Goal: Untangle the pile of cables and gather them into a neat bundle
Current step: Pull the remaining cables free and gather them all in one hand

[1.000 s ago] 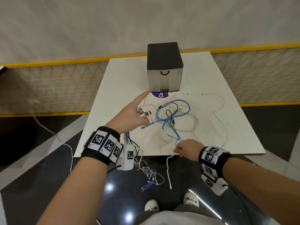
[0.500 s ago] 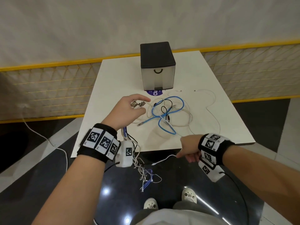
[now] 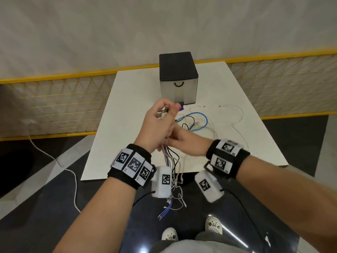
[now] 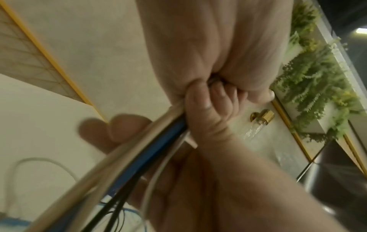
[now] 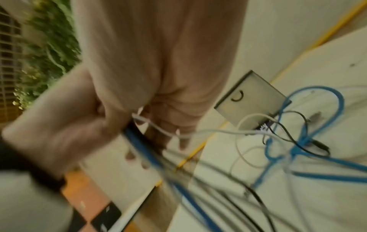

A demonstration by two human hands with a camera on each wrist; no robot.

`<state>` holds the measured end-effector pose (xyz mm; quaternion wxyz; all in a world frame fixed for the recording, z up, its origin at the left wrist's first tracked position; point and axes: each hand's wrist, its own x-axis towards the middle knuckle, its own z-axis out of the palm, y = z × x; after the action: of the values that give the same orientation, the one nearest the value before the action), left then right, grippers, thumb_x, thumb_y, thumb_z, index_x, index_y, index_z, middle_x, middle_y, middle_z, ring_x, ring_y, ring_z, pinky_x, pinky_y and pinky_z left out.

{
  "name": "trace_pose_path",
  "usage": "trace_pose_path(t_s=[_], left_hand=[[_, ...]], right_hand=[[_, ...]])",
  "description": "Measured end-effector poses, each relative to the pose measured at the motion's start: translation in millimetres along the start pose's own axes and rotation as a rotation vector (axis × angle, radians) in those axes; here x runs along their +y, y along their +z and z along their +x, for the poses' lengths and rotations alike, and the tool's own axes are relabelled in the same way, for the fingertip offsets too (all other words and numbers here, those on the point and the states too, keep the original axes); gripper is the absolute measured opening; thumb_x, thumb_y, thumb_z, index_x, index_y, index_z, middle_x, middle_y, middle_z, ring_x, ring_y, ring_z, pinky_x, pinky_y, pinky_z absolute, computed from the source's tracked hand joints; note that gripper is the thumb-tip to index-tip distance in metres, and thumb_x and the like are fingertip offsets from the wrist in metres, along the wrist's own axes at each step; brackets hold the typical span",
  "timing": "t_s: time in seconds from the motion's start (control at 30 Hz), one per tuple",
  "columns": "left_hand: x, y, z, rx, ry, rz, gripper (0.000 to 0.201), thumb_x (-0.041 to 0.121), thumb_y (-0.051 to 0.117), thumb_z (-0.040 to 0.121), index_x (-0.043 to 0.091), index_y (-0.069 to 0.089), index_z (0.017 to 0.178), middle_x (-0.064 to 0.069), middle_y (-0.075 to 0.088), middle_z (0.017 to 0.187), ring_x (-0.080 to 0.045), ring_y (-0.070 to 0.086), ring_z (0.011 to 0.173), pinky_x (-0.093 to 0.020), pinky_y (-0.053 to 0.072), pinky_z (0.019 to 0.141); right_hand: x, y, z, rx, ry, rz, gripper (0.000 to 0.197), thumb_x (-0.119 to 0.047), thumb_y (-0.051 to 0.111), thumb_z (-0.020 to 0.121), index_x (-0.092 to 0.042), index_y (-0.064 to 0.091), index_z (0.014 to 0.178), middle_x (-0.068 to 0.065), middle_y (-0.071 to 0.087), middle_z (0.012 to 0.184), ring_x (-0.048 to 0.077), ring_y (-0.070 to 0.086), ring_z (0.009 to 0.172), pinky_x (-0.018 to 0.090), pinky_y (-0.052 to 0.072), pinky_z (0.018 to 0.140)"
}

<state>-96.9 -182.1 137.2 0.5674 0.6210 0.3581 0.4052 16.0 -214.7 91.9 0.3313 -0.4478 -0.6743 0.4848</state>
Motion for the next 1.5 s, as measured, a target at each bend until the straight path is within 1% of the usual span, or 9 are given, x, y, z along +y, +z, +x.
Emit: trace_pose_path(t_s=[0.17,0.3,0.43,0.6,0.77,0.93,1.1,1.27,1.5], left_hand=[[18,-8,10,0.143,0.103,-0.23,0.027,0.029,0.052,0.1,0.02,0.045,0.076,0.003,0.03,0.053,-0.012,0.02,0.045,-0.021,0.018,0.042],[11,-11,11,0.174,0.093,-0.24,0.028,0.031,0.052,0.1,0.019,0.043,0.076,-0.001,0.028,0.054,-0.014,0.018,0.047,-0.022,0.017,0.043],[-16,-7,11,0.201,0.028,-0.091,0.031,0.031,0.056,0.099,0.023,0.047,0.07,0.0,0.035,0.053,-0.013,0.024,0.044,-0.02,0.02,0.045],[-19,0,16,0.264,0.006,-0.118,0.036,0.028,0.056,0.099,0.021,0.044,0.066,0.005,0.033,0.049,-0.012,0.023,0.042,-0.017,0.021,0.042],[-4,-13,29,0.362,0.04,-0.198,0.036,0.029,0.054,0.1,0.022,0.041,0.066,0.007,0.032,0.05,-0.01,0.023,0.043,-0.018,0.021,0.041],[-2,-29,46,0.45,0.02,-0.186,0.032,0.032,0.058,0.098,0.021,0.044,0.071,0.006,0.033,0.051,-0.011,0.024,0.044,-0.019,0.023,0.04],[-14,-37,55,0.476,-0.057,-0.15,0.005,0.021,0.065,0.093,0.018,0.061,0.093,0.006,0.035,0.054,-0.01,0.026,0.043,-0.02,0.025,0.039],[-31,-51,62,0.529,-0.147,-0.031,0.006,0.019,0.066,0.092,0.02,0.072,0.089,0.006,0.046,0.057,-0.008,0.036,0.046,-0.017,0.031,0.042],[-49,-38,74,0.289,-0.387,0.131,0.03,0.03,0.066,0.093,0.023,0.06,0.121,-0.004,0.065,0.061,-0.01,0.033,0.039,-0.018,0.026,0.038]], right_hand=[[49,31,-16,0.053,0.074,-0.23,0.016,-0.019,0.032,0.104,-0.007,0.038,0.112,-0.005,0.056,0.092,-0.013,0.052,0.074,0.013,0.039,0.074],[72,19,-18,-0.029,0.146,-0.354,0.019,-0.029,0.035,0.103,-0.011,0.041,0.105,-0.011,0.054,0.086,0.011,0.058,0.081,0.034,0.046,0.079],[40,11,-2,-0.016,-0.019,-0.252,0.026,-0.028,0.047,0.099,-0.009,0.043,0.115,0.003,0.059,0.103,0.017,0.058,0.096,0.03,0.045,0.087],[43,23,5,-0.037,0.007,-0.247,0.021,-0.023,0.029,0.104,-0.006,0.04,0.108,0.0,0.056,0.086,-0.007,0.058,0.082,0.02,0.046,0.075],[79,-5,6,-0.207,0.161,-0.423,0.033,-0.015,0.046,0.098,-0.009,0.042,0.129,0.006,0.05,0.121,0.018,0.051,0.112,0.025,0.039,0.097],[84,-50,39,0.288,0.379,0.095,0.057,-0.005,0.056,0.09,-0.023,0.031,0.138,0.012,0.05,0.109,0.02,0.052,0.088,0.031,0.05,0.078],[86,-67,86,0.292,0.509,0.63,0.086,0.0,0.058,0.087,-0.038,0.012,0.149,0.008,0.044,0.128,0.023,0.037,0.131,0.046,0.021,0.116],[82,-76,99,0.371,0.434,0.862,0.063,-0.008,0.051,0.07,-0.008,0.049,0.133,0.002,0.054,0.119,0.014,0.051,0.116,0.033,0.033,0.108],[55,-83,87,0.472,0.094,0.696,0.028,0.001,0.055,0.092,-0.002,0.063,0.118,0.012,0.063,0.118,0.022,0.063,0.114,0.035,0.053,0.095]])
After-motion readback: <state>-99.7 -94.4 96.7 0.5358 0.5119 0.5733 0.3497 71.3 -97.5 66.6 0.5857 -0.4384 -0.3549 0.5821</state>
